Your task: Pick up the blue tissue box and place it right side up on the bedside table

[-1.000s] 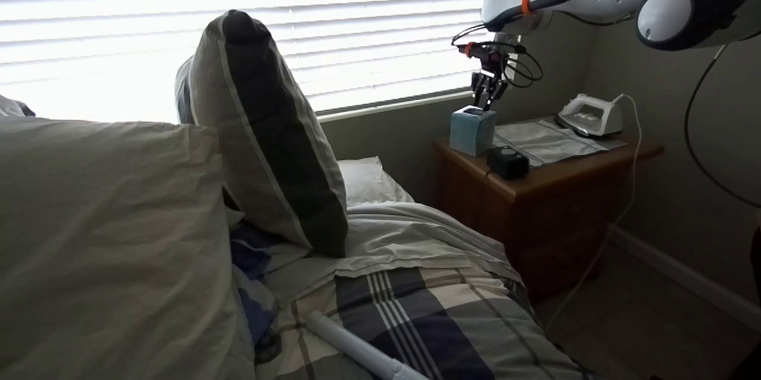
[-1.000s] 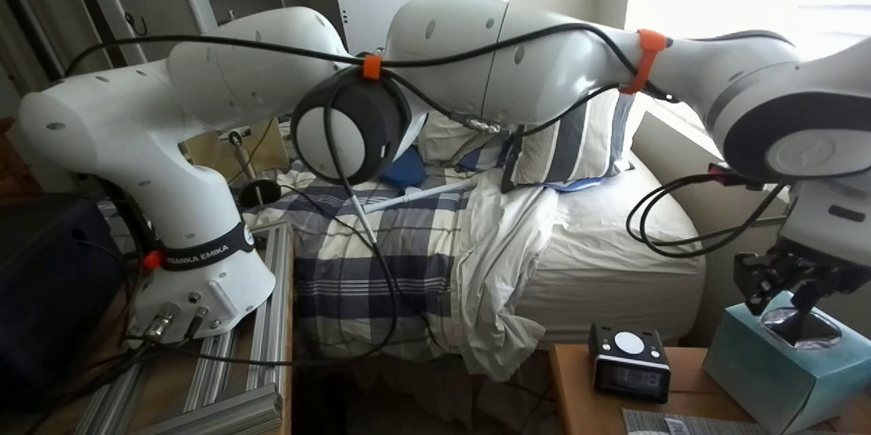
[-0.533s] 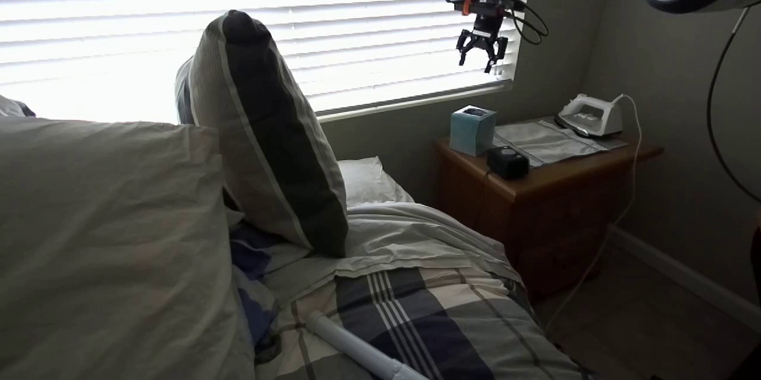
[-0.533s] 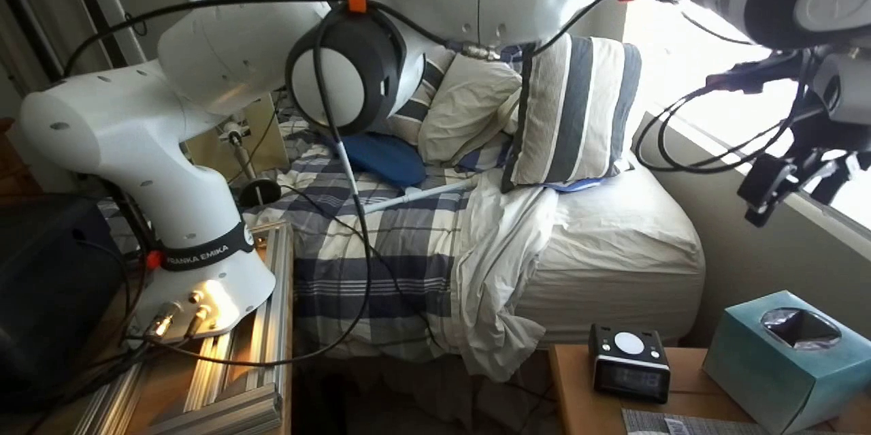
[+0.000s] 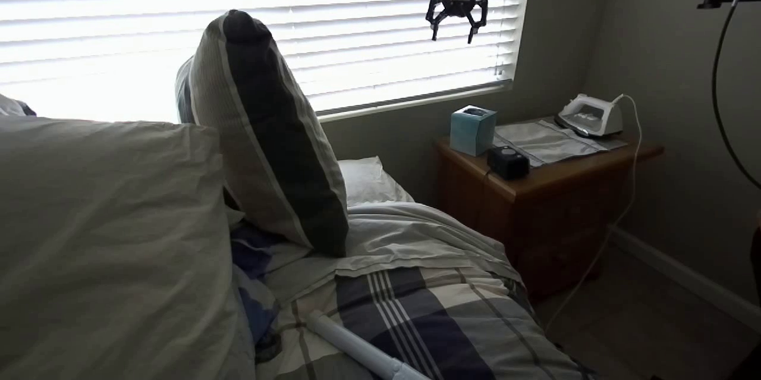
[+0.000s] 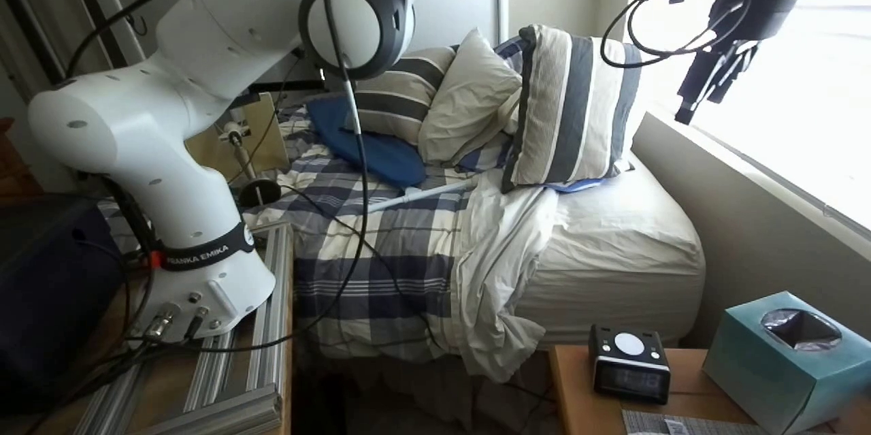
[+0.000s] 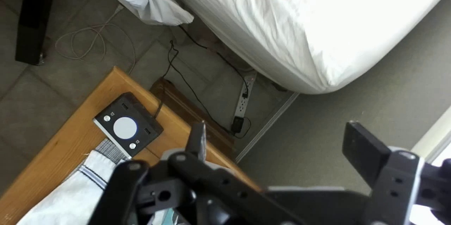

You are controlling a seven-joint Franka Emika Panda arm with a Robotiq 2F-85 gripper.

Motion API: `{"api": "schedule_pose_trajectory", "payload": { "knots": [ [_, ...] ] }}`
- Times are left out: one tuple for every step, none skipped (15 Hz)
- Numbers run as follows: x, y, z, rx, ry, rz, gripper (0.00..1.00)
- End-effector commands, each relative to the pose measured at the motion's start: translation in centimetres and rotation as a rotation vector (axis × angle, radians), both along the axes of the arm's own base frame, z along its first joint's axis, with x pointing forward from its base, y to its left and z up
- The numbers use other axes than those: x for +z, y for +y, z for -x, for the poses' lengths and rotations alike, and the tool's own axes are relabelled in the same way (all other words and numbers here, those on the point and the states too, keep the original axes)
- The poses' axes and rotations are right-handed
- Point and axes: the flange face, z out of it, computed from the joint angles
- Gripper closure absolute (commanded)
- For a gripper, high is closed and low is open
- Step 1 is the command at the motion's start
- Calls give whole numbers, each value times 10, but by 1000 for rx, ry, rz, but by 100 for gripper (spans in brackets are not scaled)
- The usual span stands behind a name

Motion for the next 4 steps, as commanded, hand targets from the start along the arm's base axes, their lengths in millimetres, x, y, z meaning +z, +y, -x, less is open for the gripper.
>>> {"api": "schedule_pose_trajectory", "payload": {
  "knots": [
    [5,7,-1,19,1,-1,0],
    [7,10,-1,28,1,-1,0],
    [6,9,-1,32,0,-1,0],
    [5,7,0,34,1,-1,0]
  ]
}}
